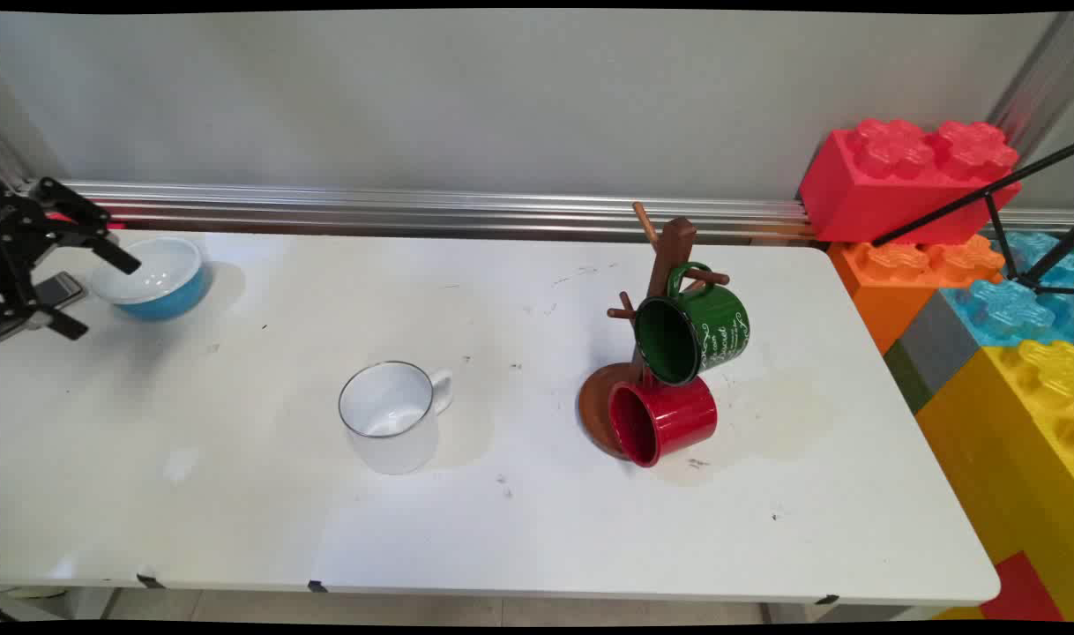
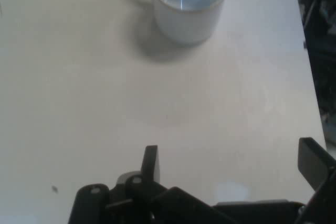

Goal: Pick up the green mug from the rack

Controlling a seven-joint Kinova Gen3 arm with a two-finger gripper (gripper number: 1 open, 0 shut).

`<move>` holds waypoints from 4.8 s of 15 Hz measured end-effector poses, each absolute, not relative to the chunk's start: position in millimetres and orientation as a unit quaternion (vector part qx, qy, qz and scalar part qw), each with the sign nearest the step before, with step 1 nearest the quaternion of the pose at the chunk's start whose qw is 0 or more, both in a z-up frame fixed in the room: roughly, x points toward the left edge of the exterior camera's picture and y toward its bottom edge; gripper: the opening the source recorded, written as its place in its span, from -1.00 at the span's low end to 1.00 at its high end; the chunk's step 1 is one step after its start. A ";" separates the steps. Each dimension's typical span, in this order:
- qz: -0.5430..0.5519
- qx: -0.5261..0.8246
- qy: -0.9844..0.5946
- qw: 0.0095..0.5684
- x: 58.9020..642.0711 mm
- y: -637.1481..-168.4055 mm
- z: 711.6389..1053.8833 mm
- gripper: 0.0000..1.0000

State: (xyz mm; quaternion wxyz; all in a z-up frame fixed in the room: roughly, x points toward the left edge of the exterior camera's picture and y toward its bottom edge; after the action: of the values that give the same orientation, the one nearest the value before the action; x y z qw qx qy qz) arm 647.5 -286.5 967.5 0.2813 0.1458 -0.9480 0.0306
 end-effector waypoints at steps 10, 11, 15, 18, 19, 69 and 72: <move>0.036 0.177 -0.904 0.387 581.3 -291.7 973.7 1.00; 0.036 0.179 -0.900 0.396 574.3 -292.1 974.4 1.00; 0.036 0.183 -0.886 0.425 545.7 -292.3 975.6 1.00; 0.040 0.183 -0.880 0.436 522.7 -292.7 975.4 1.00; 0.044 0.183 -0.878 0.439 511.3 -293.1 975.3 1.00; 0.005 0.416 -0.771 0.482 159.9 -327.8 870.3 1.00; 0.006 0.422 -0.764 0.488 159.2 -328.4 867.2 1.00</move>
State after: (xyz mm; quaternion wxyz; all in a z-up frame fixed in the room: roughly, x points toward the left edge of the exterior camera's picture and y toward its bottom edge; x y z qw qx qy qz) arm 159.2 -328.4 867.2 0.4880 0.4223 -0.7639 0.0056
